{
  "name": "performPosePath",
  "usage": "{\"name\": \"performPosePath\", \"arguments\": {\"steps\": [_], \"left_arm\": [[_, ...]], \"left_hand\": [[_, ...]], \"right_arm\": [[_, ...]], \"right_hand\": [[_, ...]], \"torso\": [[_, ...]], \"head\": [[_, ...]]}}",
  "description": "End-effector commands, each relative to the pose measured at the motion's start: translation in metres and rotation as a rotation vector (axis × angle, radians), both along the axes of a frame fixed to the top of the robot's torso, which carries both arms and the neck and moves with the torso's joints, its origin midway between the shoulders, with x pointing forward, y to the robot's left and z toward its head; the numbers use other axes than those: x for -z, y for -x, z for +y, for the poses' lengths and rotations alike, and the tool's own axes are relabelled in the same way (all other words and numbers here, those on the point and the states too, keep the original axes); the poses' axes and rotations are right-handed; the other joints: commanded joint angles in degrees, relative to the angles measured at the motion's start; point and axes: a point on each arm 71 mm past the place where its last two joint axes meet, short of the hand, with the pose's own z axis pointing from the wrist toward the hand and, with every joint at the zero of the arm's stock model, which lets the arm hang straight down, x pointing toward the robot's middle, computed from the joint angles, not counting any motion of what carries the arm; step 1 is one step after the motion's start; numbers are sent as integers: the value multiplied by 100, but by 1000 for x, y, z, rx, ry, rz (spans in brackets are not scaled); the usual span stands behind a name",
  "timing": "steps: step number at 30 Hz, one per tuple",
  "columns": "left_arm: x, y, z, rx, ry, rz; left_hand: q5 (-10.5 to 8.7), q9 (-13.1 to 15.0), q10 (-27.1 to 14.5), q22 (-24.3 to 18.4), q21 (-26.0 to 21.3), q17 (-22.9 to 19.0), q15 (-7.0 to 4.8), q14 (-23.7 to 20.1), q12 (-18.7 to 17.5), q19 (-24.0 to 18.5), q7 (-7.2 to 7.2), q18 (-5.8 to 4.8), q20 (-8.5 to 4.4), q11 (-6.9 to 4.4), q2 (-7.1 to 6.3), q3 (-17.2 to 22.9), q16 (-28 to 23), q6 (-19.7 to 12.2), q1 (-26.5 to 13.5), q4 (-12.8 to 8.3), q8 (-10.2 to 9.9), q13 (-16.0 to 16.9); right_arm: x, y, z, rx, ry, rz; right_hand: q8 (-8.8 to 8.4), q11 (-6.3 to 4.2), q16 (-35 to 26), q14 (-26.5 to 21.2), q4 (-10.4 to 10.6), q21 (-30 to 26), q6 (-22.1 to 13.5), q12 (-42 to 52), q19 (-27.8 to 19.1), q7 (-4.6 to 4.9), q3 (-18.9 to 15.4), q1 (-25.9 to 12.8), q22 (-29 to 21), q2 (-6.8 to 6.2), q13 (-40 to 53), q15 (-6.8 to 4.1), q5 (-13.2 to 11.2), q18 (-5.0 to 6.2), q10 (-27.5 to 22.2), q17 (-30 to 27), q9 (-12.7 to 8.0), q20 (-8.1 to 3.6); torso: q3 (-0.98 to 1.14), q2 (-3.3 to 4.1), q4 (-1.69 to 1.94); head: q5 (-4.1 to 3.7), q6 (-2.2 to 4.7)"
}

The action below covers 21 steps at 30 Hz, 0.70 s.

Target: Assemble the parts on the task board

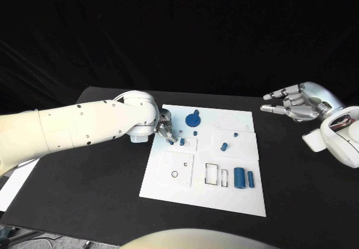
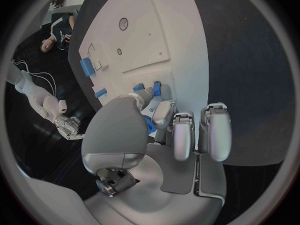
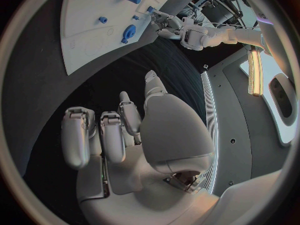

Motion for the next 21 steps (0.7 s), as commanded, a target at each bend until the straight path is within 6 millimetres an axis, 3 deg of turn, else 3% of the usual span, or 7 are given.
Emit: {"name": "performPosePath", "arguments": {"steps": [1,21], "left_arm": [[6,3,-2,-2,-12,46],[8,1,-1,-13,-26,55]], "left_hand": [[34,-6,50,1032,38,1507,-46,613,38,412,-113,-49,-36,3,-23,-29,18,182,-99,78,-27,20],[141,27,125,1173,154,1507,-86,613,134,466,-171,-85,-72,-44,-175,-272,18,363,-531,337,23,123]], "right_arm": [[0,1,1,-15,7,2],[0,2,0,-14,9,3]], "right_hand": [[-2,-19,-30,539,-9,-27,44,-29,-28,4,-30,-16,-6,56,23,-40,-21,73,-6,1229,10,-18],[-3,-18,-37,536,-4,-37,43,-44,-36,4,-44,-25,-24,54,12,-40,-19,77,-14,1218,9,-18]], "torso": [[1,1,4],[-1,-3,8]], "head": [[-11,-5],[-33,-12]]}}
